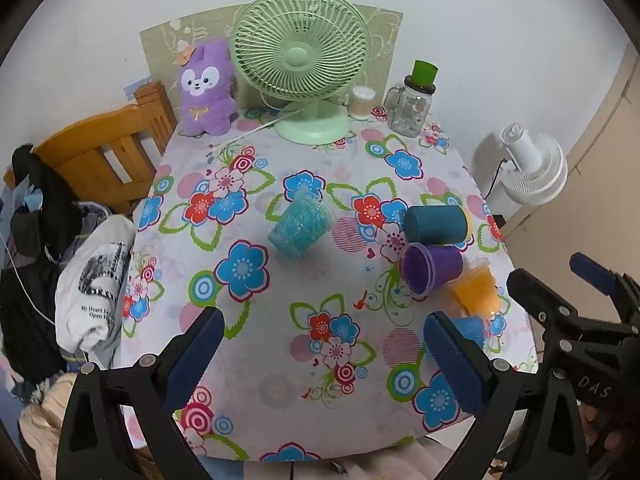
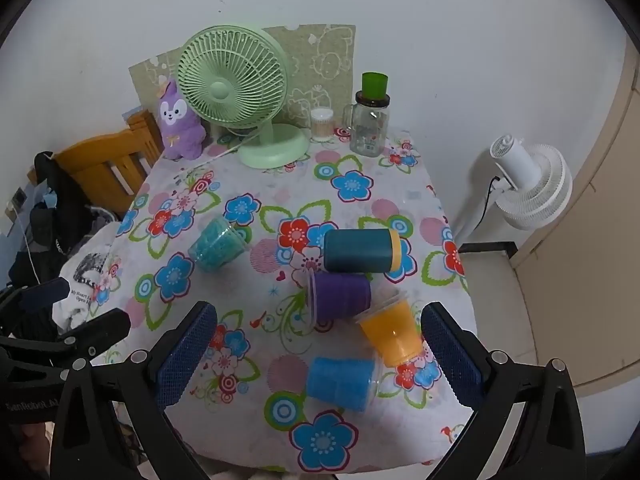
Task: Flip cup upside down
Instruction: 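Reach to the clear teal glitter cup and grasp it with the left tool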
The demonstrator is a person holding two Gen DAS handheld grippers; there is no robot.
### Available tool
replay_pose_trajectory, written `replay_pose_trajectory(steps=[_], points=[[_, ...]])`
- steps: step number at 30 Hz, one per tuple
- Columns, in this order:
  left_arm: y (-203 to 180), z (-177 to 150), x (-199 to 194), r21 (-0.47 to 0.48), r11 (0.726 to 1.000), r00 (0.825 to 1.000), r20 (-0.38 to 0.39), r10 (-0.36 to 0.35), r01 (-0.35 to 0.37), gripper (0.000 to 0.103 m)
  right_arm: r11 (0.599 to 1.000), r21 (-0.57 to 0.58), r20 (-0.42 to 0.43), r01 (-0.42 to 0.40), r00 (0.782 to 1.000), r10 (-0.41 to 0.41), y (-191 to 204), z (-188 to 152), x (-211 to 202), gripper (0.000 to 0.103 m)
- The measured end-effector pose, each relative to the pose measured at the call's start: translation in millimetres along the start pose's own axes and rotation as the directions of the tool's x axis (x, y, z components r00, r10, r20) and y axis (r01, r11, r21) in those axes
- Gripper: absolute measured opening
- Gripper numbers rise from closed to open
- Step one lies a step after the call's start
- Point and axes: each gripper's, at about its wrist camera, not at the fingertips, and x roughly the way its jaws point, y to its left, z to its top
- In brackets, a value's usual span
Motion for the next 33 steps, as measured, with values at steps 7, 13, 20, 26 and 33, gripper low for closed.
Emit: replay_pose_trajectory(steps=[7,13,20,26,33], points=[[1,19,27,0.039,0.999,0.999,-0.042,0.0,0.002,0.101,1.0,0.013,-0.032,0.002,0.999,-0.002,0,10,22,0.103],[7,38,55,0.057,0.998,0.997,-0.072,0.003,0.001,0.101,0.999,0.031,-0.056,0.006,0.998,-0.004,0,25,43,0.103],[15,59,97,0.084,0.996,0.994,-0.114,-0.001,0.01,0.101,0.999,0.043,-0.058,-0.016,0.998,0.018,5,43,76,0.103],[20,73,134,0.118,0.993,0.988,-0.155,-0.008,0.027,0.101,0.997,0.081,-0.085,-0.022,0.996,0.029,9,52,109,0.103],[24,85,184,0.149,0.987,0.979,-0.203,-0.022,0.053,0.101,0.994,0.107,-0.126,0.008,0.992,0.005,7,51,147,0.103]])
